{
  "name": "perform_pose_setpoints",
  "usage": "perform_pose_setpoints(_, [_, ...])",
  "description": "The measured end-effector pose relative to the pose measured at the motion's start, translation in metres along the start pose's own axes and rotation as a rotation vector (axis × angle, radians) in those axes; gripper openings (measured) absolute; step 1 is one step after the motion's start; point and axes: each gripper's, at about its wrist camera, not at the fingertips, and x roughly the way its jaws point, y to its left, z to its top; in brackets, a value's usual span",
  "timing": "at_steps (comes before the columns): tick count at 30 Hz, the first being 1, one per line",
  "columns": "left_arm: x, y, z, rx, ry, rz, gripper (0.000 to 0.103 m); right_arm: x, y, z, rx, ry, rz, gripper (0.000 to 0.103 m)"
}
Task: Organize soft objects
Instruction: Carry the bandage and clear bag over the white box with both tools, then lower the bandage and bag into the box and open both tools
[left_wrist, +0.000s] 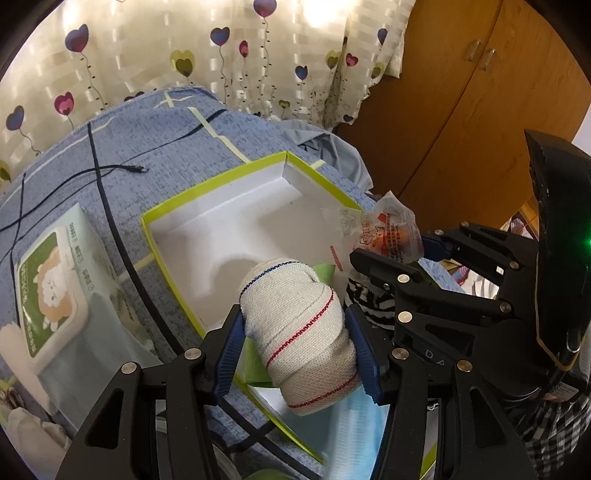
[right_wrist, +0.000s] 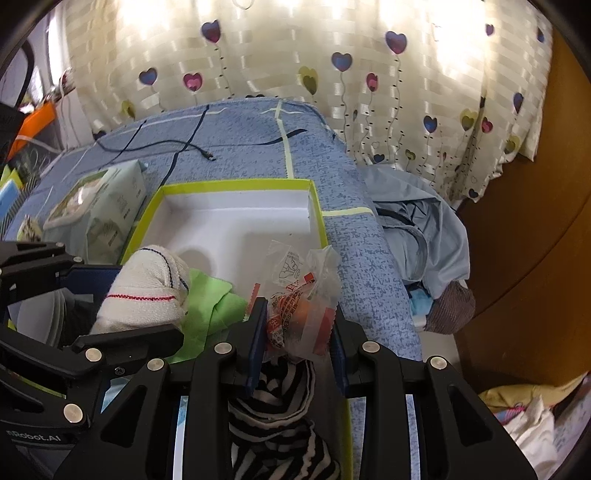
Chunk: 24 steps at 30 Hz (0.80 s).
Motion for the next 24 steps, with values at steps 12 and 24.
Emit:
perform_pose_setpoints(12, [-0.003, -0.007, -0.002, 0.026, 0.012, 0.002, 0.055, -0.003, 0.000, -0.004, -0.013, -0.002, 0.006, 0.036])
perform_pose_setpoints(24, [-0.013, -0.005, -0.004, 0.023, -0.006, 0.005, 0.064, -0.011, 0.001, -0.005, 0.013, -0.020, 0.029, 0.046])
